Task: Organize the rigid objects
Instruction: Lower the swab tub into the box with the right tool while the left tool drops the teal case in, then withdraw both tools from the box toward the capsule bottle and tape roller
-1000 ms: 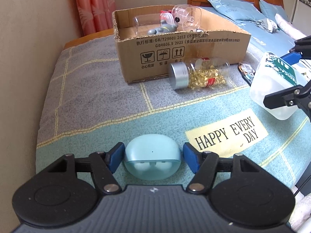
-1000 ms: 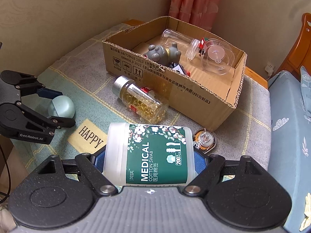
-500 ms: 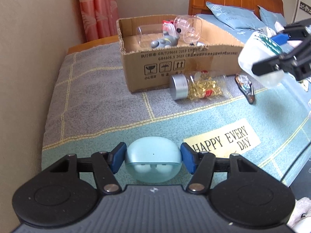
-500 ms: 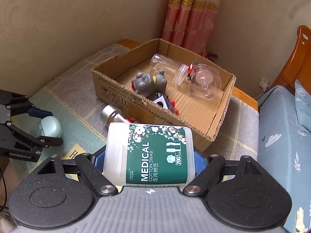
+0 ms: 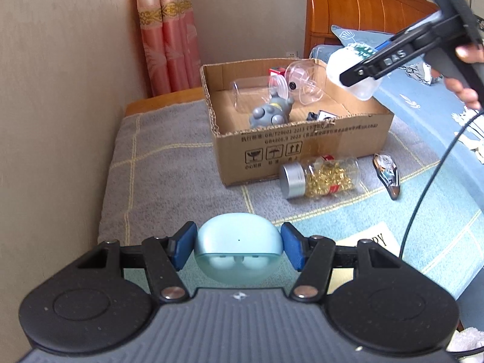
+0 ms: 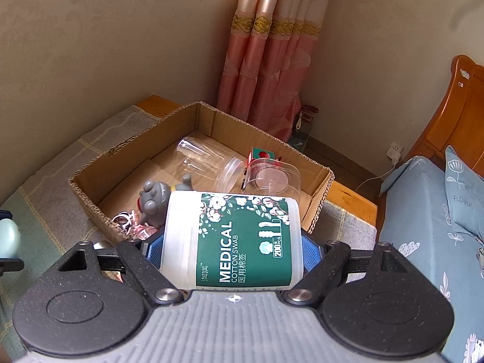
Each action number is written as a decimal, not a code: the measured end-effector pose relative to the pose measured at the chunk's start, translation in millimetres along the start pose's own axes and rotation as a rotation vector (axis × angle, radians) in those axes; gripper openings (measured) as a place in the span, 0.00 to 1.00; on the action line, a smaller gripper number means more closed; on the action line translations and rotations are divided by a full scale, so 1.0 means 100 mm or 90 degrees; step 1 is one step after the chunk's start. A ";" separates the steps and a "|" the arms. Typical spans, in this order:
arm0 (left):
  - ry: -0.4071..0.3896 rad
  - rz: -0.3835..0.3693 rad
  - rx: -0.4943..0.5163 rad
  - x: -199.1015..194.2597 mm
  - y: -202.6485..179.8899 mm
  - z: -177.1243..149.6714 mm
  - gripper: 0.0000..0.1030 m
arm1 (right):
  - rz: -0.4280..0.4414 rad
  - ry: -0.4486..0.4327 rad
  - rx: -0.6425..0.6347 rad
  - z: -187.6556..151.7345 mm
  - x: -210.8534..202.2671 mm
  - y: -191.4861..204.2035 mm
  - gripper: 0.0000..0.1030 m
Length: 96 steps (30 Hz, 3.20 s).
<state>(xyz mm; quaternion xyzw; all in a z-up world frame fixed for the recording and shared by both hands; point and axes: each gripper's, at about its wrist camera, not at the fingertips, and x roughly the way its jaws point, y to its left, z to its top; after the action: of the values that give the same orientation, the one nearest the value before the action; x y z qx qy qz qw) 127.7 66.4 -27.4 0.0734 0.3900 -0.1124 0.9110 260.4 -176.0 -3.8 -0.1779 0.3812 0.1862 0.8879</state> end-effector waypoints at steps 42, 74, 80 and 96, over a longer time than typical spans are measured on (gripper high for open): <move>0.016 0.017 0.075 1.05 -0.13 1.58 0.59 | 0.011 -0.059 0.147 -0.67 -0.74 -0.09 1.00; -0.060 0.051 -0.045 0.00 -0.33 0.61 0.98 | 0.133 0.050 0.141 -1.59 -0.09 0.06 1.00; -0.047 0.044 -0.094 0.00 -0.33 0.39 0.98 | 0.136 0.030 0.071 -1.73 -0.02 0.12 1.00; -0.047 0.014 -0.120 0.00 -0.35 0.30 0.98 | 0.230 0.005 -0.115 -1.43 0.34 -0.03 1.00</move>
<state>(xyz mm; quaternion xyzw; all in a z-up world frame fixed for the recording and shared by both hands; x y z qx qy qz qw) 139.3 25.8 -8.9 -0.0129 0.3641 -0.0679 0.9288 196.3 -237.6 -120.9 -0.1864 0.3918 0.3753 0.8191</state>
